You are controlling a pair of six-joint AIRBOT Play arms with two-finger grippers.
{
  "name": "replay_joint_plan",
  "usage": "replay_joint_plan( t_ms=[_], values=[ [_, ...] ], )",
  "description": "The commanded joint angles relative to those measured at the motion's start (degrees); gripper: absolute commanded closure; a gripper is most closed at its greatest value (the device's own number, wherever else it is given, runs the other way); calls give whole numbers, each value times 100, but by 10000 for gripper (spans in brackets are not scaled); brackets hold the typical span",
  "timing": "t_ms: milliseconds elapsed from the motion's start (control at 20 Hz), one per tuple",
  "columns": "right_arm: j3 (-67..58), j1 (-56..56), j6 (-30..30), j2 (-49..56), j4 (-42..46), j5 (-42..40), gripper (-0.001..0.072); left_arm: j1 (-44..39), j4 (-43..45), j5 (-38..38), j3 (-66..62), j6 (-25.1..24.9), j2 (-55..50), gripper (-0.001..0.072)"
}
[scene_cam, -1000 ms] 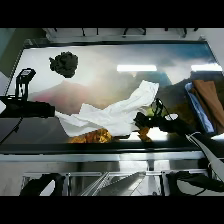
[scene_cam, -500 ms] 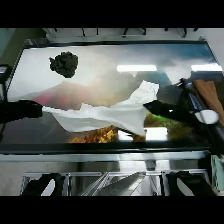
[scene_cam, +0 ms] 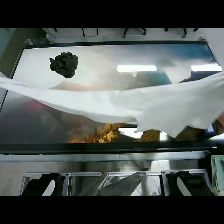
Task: Fold the shirts.
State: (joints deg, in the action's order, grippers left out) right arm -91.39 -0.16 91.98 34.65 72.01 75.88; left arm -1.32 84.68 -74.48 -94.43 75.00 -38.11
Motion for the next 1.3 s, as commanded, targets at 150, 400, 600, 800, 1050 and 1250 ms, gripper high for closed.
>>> replay_joint_plan(
  t_ms=[150, 400, 600, 800, 1050, 1250],
  values=[
    [-3077, -13, -225, 769, 1139, 1012, 691, -2072, 2540, -881, -3945, 358, -949, 693],
    [-3274, -13, -216, 1067, 1217, 1534, 691, -2396, 2994, -1233, -3451, 413, -914, 693],
    [-1921, -11, 2, 1390, 1519, 1902, 690, -1904, 2826, -658, -114, 413, -348, 692],
    [382, -11, 501, 1738, 1515, 479, 690, -1469, 2603, 638, 1974, 402, -767, 693],
    [1388, -13, 490, 3230, 1436, -1770, 689, -1040, 2114, 1593, 2114, 389, -2496, 693],
    [1388, -11, 492, 4441, 1375, -3027, 690, -964, 1722, 1816, 1493, 240, -3797, 693]
  ],
)
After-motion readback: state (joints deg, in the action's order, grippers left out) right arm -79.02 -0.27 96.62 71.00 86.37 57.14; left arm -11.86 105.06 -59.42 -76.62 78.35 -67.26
